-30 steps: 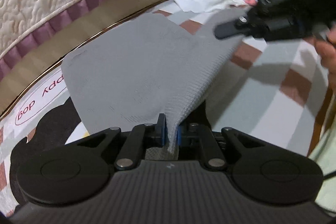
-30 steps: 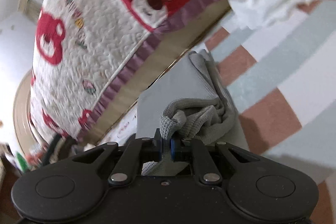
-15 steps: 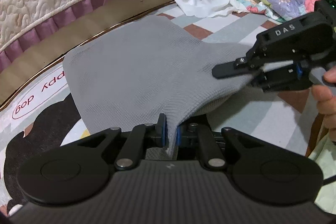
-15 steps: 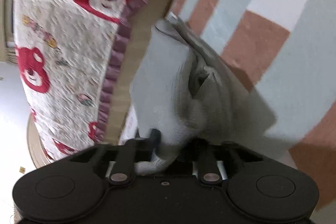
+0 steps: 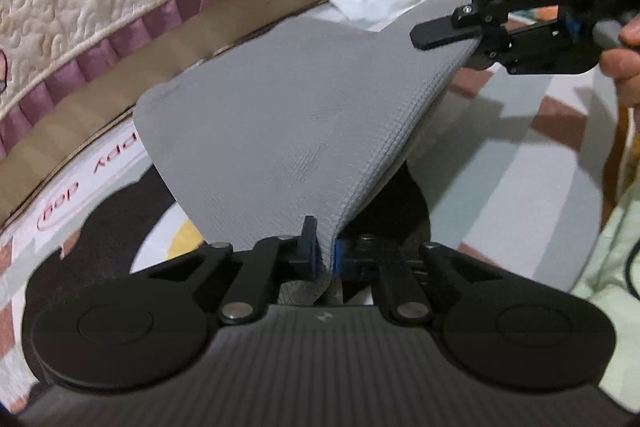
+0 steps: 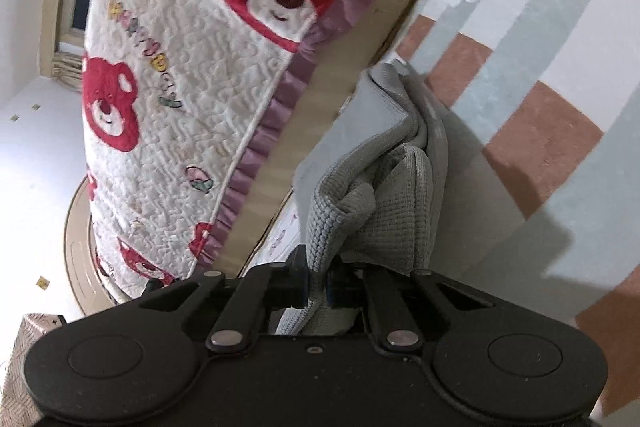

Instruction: Fold clothes

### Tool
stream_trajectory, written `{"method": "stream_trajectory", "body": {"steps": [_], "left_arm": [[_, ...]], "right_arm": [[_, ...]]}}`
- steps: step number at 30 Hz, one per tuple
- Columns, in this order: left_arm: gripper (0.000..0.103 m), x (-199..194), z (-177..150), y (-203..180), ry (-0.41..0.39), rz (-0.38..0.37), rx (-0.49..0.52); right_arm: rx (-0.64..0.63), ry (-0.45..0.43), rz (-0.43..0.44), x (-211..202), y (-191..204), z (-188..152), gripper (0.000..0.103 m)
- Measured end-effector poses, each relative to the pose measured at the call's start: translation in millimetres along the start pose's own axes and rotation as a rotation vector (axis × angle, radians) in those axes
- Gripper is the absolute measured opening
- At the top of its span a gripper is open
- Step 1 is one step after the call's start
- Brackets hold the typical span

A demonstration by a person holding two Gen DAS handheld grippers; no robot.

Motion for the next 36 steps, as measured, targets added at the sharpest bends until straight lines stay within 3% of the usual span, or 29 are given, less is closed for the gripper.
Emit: {"method": "stream_trajectory", "body": {"steps": [5, 8, 10, 14, 17, 23, 29, 36], "left_arm": [[0.006, -55, 8, -10, -0.002, -0.091, 0.106], [0.006, -92, 2, -39, 0.058, -0.196, 0.178], [0.007, -96, -4, -57, 0.117, -0.216, 0.211], [0.007, -83, -5, -65, 0.169, -0.244, 0.168], [0.007, -86, 10, -49, 0.161, -0.253, 0.102], [0.007, -103, 55, -20, 0.11, -0.138, 0.199], [0.007, -66, 88, 22, 0.129, -0.06, 0.145], [0.006, -19, 98, 59, 0.095, 0.045, 0.101]], "right_arm": [[0.009, 0.005, 0.047, -38, 25, -17, 0.01], [0.05, 0.011, 0.058, -72, 31, -37, 0.01], [0.1, 0.013, 0.049, -88, 19, -55, 0.01], [0.191, 0.038, -0.029, -90, -7, -61, 0.01], [0.14, 0.078, -0.125, -80, 1, -49, 0.01], [0.047, 0.102, -0.155, -60, 36, -5, 0.01], [0.053, 0.131, -0.217, -8, 31, 48, 0.01], [-0.089, 0.168, -0.264, 48, 21, 81, 0.014]]}}
Point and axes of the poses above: each gripper's, at about its wrist camera, not at the fingertips, and x roughly the way its jaws point, y to its left, z to its top, the point moved 8 cm from there along x, roughly the way its jaws point, and after that the axes turned 8 degrees about y, right-handed, at the moved point
